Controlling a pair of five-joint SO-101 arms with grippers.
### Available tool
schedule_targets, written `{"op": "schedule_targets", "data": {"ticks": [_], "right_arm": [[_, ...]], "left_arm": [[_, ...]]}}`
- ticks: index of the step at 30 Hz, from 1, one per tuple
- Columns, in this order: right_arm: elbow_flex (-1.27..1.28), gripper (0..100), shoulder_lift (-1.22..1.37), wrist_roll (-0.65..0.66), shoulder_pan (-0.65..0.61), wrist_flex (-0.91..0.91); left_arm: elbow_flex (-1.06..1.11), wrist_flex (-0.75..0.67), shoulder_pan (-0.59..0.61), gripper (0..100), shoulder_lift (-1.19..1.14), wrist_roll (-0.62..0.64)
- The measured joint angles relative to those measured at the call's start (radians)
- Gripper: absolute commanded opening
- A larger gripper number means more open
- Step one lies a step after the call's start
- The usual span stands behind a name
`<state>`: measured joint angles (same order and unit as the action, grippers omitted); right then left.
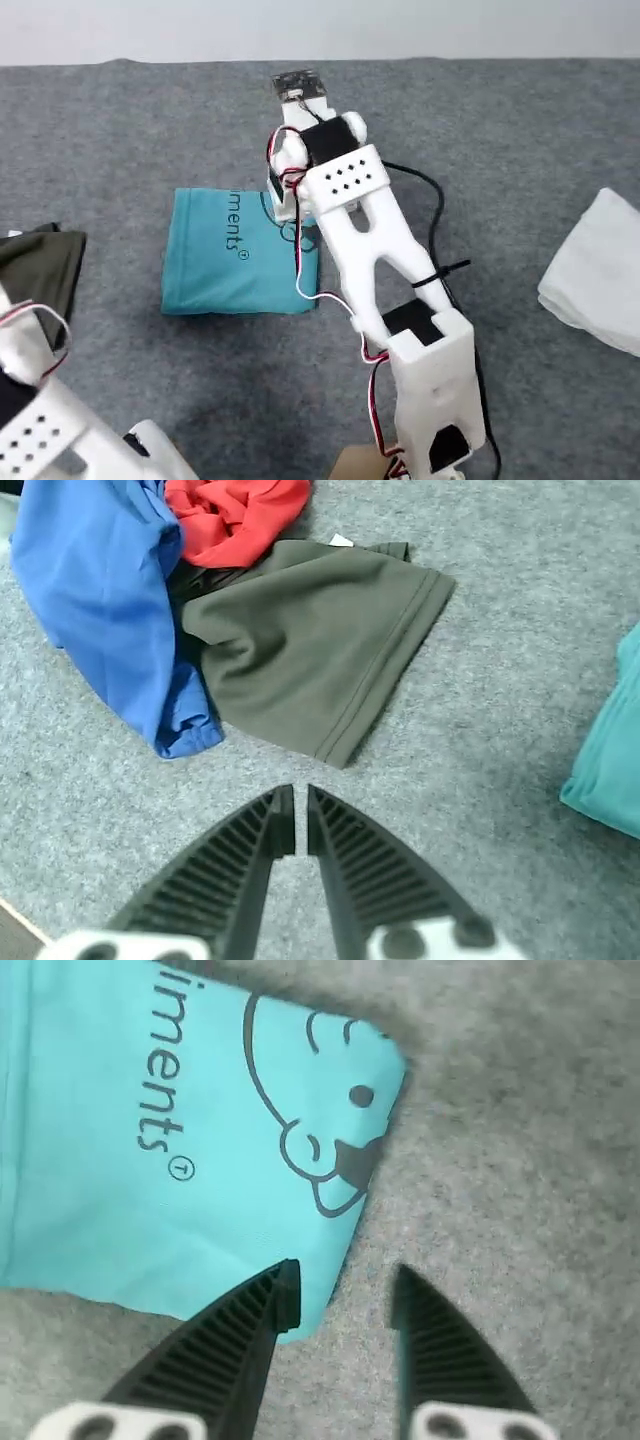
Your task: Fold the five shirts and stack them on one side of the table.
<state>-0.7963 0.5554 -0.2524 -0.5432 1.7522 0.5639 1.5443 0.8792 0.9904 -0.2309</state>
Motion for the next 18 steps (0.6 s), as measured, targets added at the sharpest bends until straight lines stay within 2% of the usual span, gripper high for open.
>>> {"op": "schedule_targets", "data": {"ticks": [9,18], "right_arm": [[0.000,20.3,0.172,-0.006,-0.002,-0.055],[0.000,20.5,0.222,-0.006,-0.002,-0.170]], "left_arm": [[0.054,0.000,-0.003,3,0.074,-0.006],[0.054,0.000,-0.003,3,0.103,-0.006]]}}
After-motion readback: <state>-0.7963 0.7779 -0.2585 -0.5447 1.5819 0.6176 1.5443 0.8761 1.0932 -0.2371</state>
